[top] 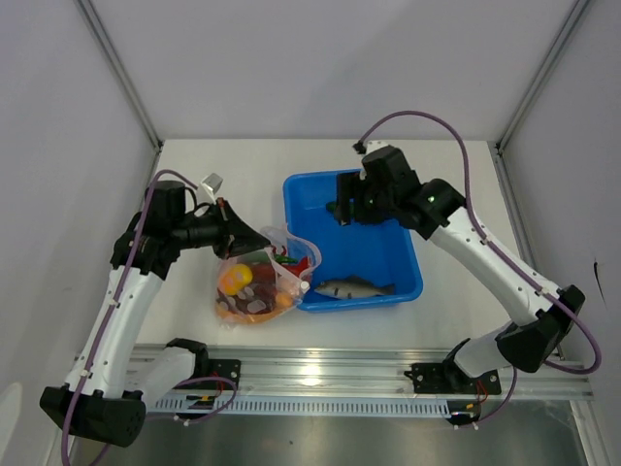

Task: Place the food in the zip-top bag and seal the zipper
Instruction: Place the fake vegetable in the zipper food storage bag, then pick up the fake vegetable from the bin.

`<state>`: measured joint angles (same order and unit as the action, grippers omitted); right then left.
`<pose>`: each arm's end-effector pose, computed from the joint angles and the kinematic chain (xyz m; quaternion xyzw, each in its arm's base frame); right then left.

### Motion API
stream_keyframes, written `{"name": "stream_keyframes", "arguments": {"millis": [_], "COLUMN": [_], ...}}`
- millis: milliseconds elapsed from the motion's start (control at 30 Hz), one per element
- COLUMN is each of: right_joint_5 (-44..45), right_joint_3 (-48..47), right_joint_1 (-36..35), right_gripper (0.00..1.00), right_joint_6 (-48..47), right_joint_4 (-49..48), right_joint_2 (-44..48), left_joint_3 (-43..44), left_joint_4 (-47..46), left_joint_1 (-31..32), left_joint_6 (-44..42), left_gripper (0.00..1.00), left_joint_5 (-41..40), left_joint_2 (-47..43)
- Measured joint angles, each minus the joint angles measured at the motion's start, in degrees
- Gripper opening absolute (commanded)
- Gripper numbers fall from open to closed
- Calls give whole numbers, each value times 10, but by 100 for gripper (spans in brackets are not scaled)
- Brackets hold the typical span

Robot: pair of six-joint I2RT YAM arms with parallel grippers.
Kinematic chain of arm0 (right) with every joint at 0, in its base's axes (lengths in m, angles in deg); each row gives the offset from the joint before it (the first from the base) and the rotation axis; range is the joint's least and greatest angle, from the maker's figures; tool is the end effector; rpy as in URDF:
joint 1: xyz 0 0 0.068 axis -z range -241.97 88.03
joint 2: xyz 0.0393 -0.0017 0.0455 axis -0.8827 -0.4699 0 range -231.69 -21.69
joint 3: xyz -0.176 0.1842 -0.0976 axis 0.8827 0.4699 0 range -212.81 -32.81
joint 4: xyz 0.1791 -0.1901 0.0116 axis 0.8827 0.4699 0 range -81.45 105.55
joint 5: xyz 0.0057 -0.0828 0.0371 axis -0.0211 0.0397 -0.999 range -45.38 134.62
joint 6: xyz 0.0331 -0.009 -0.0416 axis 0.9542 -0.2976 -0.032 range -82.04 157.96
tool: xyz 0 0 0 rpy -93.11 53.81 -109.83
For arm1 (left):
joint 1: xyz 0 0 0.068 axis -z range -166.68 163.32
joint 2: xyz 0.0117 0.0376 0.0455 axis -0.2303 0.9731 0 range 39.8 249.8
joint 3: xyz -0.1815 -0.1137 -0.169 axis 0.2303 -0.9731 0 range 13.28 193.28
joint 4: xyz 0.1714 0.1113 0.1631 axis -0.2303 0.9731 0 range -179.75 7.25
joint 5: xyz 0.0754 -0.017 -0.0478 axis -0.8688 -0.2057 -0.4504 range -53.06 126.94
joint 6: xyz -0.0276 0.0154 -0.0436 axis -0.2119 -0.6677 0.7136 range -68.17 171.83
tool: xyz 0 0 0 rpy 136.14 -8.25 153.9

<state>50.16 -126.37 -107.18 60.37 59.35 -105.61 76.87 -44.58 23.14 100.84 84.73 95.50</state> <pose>0.2179 0.2146 0.4041 -0.1602 0.8955 0.1932 0.3675 0.1764 -0.0573 0.3654 -0.1053 0.8321 -0.5155 0.1754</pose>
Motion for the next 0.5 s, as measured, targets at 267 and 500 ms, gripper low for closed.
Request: {"name": "stream_keyframes", "arguments": {"millis": [267,500], "right_joint_5": [32,97], "right_joint_3": [93,99], "right_joint_1": [86,100], "right_gripper": [84,86], "right_joint_6": [-80,-168], "right_joint_4": [-115,-194], "right_joint_2": [-41,-199], "left_joint_3": [-5,-8], "left_joint_4": [5,12], "left_joint_1": [0,0], "left_joint_6": [4,10], "left_gripper": [1,0], "left_joint_5": [-2,1], "left_joint_2": [0,0]}}
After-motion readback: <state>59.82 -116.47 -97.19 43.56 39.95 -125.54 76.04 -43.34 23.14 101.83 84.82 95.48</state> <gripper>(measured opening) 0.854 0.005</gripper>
